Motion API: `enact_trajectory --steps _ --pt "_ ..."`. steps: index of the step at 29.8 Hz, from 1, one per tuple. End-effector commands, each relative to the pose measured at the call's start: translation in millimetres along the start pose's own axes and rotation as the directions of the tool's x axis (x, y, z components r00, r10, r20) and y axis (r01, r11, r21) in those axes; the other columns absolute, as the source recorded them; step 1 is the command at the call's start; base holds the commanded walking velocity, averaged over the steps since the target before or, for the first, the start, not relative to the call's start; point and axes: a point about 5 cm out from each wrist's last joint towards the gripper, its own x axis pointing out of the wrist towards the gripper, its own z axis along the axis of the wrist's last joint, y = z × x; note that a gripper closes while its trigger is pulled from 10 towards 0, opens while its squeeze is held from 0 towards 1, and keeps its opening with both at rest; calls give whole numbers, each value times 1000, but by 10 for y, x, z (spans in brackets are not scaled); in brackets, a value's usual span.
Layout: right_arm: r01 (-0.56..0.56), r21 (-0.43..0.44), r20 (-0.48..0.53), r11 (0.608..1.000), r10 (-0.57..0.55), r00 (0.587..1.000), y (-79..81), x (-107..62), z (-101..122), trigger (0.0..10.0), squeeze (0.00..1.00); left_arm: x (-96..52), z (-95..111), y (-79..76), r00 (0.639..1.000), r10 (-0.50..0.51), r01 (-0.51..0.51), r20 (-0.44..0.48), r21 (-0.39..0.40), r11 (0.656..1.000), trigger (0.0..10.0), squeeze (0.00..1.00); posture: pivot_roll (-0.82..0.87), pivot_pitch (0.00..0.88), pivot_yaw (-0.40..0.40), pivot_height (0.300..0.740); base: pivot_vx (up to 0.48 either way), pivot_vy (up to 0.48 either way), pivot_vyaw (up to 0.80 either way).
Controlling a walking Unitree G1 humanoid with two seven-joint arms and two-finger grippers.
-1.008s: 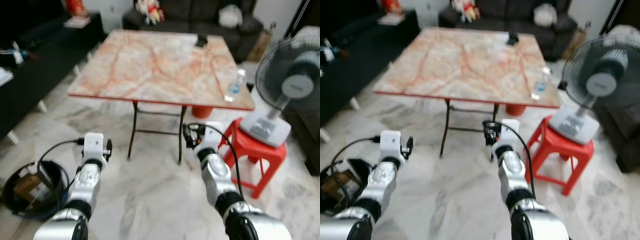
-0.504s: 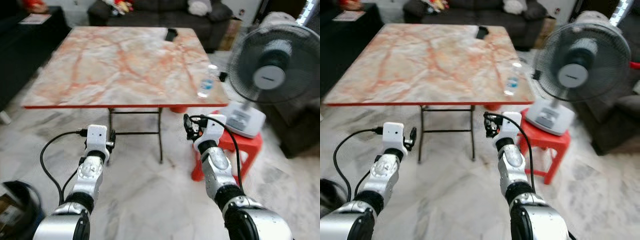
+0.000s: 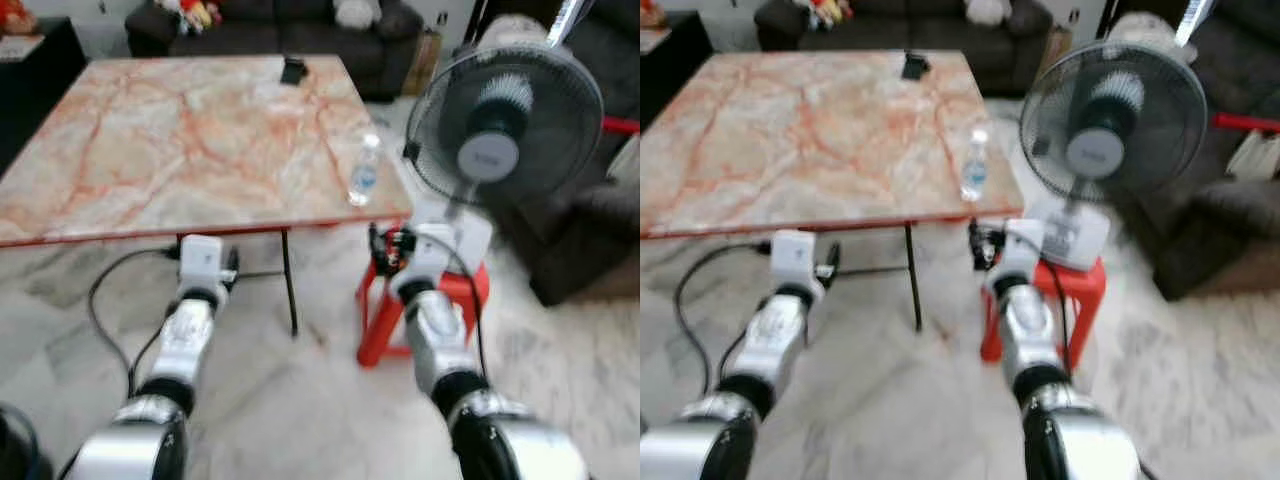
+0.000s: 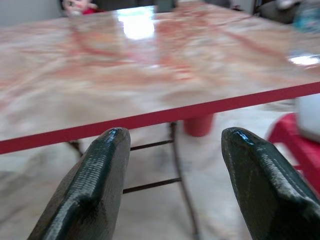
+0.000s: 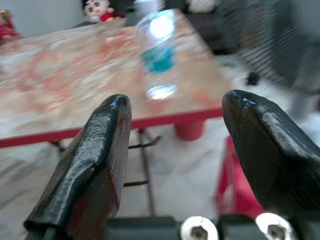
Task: Picking trash to rubbish bin
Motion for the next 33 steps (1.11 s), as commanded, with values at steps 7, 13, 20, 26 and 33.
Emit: enact_trajectory --steps 7,13,20,26,33 --pt "-45 7 47 999 45 998 146 71 98 10000 0 22 54 129 999 25 -26 25 29 999 10000 0 93 52 -73 740 370 0 457" --pt "-44 8 49 999 44 998 139 82 116 10000 0 31 77 122 999 23 -24 35 29 999 10000 0 93 51 -73 740 374 0 0" --pt "-65 20 75 998 64 995 171 96 155 10000 1000 42 105 118 999 21 -22 49 29 999 10000 0 94 50 -72 740 451 0 0" --pt "-69 8 98 998 67 993 190 118 206 10000 906 49 122 118 998 20 -21 57 29 999 10000 0 94 50 -72 740 480 0 0" --pt "-84 26 134 996 79 988 197 142 278 10000 882 52 132 110 998 19 -20 63 27 999 10000 0 93 50 -73 740 480 0 0"
